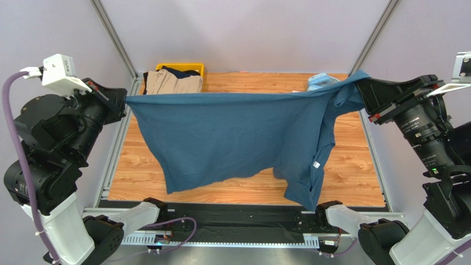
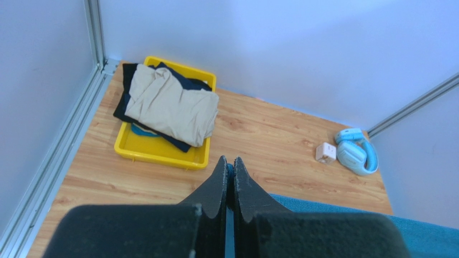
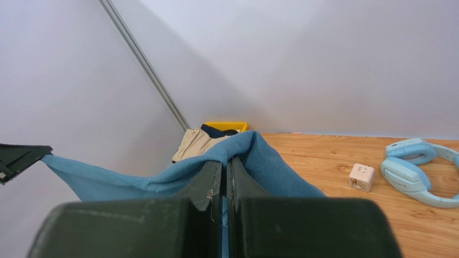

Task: Fold and stack the t-shirts
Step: Flatten the tshirt out

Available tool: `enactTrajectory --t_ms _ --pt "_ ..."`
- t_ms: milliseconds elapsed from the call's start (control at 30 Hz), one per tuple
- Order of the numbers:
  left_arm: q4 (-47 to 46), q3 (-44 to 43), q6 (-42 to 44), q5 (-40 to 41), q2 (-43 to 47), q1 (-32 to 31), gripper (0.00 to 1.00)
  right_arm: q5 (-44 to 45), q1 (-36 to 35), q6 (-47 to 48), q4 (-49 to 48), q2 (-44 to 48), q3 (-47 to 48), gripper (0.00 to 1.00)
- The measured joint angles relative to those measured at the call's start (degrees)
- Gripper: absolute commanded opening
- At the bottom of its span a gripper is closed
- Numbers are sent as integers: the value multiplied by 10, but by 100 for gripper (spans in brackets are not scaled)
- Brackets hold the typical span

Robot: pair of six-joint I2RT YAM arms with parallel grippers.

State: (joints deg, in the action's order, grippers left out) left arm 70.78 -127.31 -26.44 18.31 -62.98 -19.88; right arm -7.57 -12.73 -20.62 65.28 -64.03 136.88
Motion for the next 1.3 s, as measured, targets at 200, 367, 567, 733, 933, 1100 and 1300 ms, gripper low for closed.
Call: enactTrajectory --t_ms 200,367,567,733,933,1100,1300 --pt "-7 117 9 -14 -11 1 0 -5 0 -1 -3 -12 -71 0" --pt "-45 259 17 -31 -82 1 0 15 0 1 13 -102 -189 0" --pt "-107 379 38 -14 -187 1 0 41 0 11 -13 -264 -365 0" --pt "-154 385 56 11 -263 1 0 62 -2 22 -13 -362 -377 0" --pt "-192 376 90 50 -359 1 0 96 -3 28 -14 -457 -313 0" --pt "-202 328 125 84 -436 1 0 127 -4 31 -13 -519 -254 0" --pt "-208 272 137 96 -472 10 0 152 -4 31 -14 -576 -187 0"
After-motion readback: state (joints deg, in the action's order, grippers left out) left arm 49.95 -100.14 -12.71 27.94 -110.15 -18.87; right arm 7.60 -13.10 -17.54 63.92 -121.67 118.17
